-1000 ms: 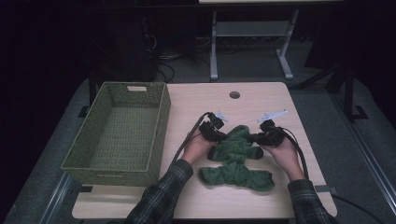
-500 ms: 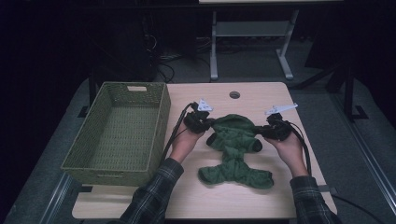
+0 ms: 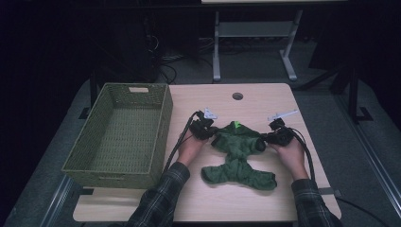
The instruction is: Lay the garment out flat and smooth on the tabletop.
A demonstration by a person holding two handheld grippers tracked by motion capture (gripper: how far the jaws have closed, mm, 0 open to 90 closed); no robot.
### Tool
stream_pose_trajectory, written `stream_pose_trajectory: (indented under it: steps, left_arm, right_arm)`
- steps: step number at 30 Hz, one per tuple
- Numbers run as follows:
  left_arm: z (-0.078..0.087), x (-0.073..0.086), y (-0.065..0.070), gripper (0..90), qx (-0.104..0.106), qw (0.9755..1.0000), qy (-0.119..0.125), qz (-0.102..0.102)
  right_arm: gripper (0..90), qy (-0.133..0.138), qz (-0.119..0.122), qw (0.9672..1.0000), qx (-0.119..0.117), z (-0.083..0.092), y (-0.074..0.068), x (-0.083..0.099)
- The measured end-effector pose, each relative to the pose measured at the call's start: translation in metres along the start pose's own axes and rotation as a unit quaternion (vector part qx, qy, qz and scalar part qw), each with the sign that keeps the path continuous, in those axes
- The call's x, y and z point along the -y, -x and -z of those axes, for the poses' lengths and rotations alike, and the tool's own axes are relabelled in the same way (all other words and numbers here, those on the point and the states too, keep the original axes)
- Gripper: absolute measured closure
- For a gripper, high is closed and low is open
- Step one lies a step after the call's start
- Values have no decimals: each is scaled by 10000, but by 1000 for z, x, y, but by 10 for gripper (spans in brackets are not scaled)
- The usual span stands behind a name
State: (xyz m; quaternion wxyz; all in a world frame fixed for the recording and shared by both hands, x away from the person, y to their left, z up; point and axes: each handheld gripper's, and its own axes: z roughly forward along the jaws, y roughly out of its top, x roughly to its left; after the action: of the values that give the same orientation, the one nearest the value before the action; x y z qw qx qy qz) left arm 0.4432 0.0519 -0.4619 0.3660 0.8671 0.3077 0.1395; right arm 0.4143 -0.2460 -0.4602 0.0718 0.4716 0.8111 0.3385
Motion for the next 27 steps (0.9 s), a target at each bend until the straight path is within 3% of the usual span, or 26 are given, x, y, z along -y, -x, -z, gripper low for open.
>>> stream_pose_trajectory:
  steps: [8,12,14,21,27]
  left_arm:
    - [-14,-4,-5,890,-23,10000,-30,-15]
    - [-14,-5,-6,873,98,9999,-35,-1]
    - [-11,-6,-7,846,181,9998,-47,53]
    - [10,-13,-11,531,275,9994,92,172]
    - [33,-18,-5,365,435,9988,145,189]
  right_arm:
    - [877,-65,152,9993,321,-7,8,-10]
    - [861,9,-39,9998,194,-11,14,-9]
    - [816,31,-18,9998,173,-9,14,-10]
    - [679,397,90,9987,299,17,9,-14]
    - [620,517,24,9984,241,36,5,-14]
